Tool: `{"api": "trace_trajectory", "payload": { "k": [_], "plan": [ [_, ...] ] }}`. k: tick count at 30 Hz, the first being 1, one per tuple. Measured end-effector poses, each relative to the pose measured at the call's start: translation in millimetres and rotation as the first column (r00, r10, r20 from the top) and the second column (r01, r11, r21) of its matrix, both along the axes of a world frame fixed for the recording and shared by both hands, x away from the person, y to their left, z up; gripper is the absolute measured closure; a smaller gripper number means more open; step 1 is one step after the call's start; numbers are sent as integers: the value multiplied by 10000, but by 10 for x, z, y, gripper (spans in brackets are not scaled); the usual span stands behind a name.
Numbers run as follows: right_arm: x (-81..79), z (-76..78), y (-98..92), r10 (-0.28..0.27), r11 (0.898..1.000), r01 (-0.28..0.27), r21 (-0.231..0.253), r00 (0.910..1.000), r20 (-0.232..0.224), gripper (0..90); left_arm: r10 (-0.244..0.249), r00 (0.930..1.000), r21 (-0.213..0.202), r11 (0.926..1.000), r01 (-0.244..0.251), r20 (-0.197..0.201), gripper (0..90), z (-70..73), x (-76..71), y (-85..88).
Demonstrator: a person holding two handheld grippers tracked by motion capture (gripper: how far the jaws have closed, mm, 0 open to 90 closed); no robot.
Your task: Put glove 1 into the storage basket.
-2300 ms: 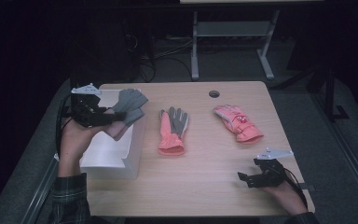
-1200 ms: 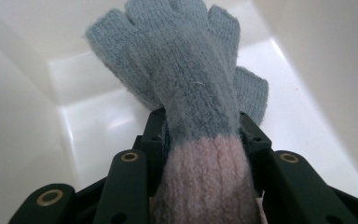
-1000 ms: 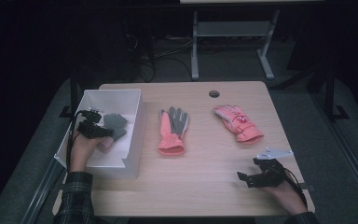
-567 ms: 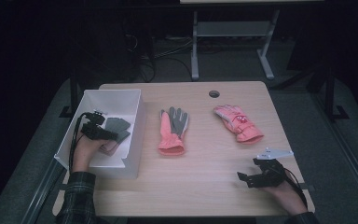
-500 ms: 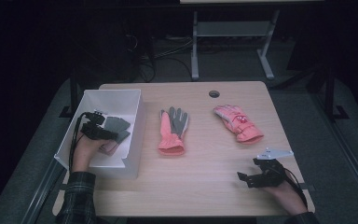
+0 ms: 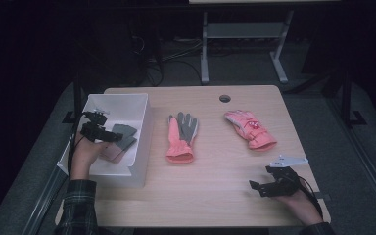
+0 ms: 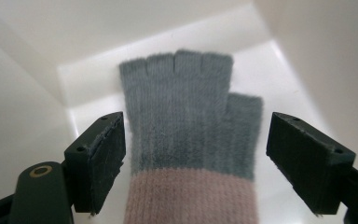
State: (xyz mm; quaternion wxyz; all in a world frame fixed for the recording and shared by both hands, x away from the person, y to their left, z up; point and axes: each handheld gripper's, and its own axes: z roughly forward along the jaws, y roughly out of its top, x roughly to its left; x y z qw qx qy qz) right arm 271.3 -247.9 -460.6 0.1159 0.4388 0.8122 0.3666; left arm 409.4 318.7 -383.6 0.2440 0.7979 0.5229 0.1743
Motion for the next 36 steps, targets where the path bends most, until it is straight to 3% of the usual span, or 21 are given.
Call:
{"api": "trace_trajectory", "payload": {
  "k": [5,8,9,10,14,16,17,18,19,20,21,22,23,24,25,26,27,28,33,36],
  "plan": [
    [2,-1,-1,-34,10000,34,4,10000,-50,111,-459,9976,-857,9951,501,510,193,261,-109,-20],
    [2,-1,1,-1,10000,1,0,10000,-3,111,-690,9953,-1009,9920,757,685,193,352,-150,-54],
    [-1,1,2,23,10000,-23,-21,10000,7,110,-963,9916,-1276,9861,1069,865,193,444,-195,-104],
    [-1,1,2,23,10000,-23,-21,10000,7,110,-963,9916,-1276,9861,1069,865,193,444,-195,-104],
    [3,-2,1,73,10000,-73,-21,10000,47,111,-1624,9788,-1686,9687,1822,1249,193,612,-288,-237],
    [2,-3,1,32,10000,-32,-11,10000,-16,111,-1983,9696,-1852,9570,2231,1434,193,688,-335,-324],
    [2,-4,1,31,10000,-31,-7,10000,-25,111,-2269,9621,-1931,9478,2538,1511,193,732,-367,-400],
    [1,-3,1,20,10000,-20,-5,10000,-30,110,-2269,9621,-1931,9478,2538,1511,193,732,-367,-400],
    [1,-2,1,17,10000,-17,3,10000,-27,110,-2591,9529,-2038,9357,2881,1577,193,769,-400,-488],
    [1,-2,1,17,10000,-17,3,10000,-27,110,-2591,9529,-2038,9357,2881,1577,193,769,-400,-488],
    [1,-1,2,13,10000,-13,3,10000,-15,110,-2862,9447,-2109,9250,3160,1604,193,790,-427,-584],
    [3,-1,0,61,10000,-61,-15,10000,34,111,-2862,9447,-2109,9250,3160,1604,193,790,-427,-584],
    [4,-1,1,87,10000,-87,-20,9999,51,111,-3108,9368,-2107,9164,3402,1606,193,795,-443,-681],
    [0,2,5,55,10000,-55,-18,10000,19,111,-3108,9368,-2107,9164,3402,1606,193,795,-443,-681],
    [-1,3,6,55,10000,-55,-14,10000,10,111,-3294,9303,-2130,9088,3587,1614,193,788,-450,-774],
    [-1,3,6,55,10000,-55,-14,10000,10,111,-3294,9303,-2130,9088,3587,1614,193,788,-450,-774],
    [-1,4,6,57,10000,-57,-16,10000,12,111,-3411,9259,-2276,9001,3715,1624,195,778,-450,-856],
    [0,3,5,60,10000,-60,-12,10000,27,111,-3440,9245,-2361,8963,3755,1643,203,772,-451,-895],
    [0,2,-1,28,10000,-28,-7,10000,6,111,-3527,9187,-2436,8887,3884,1781,235,769,-460,-1037],
    [7,2,-2,61,10000,-61,-25,10000,54,112,-3545,9162,-2626,8807,3943,1867,312,782,-482,-1142]
  ]
}}
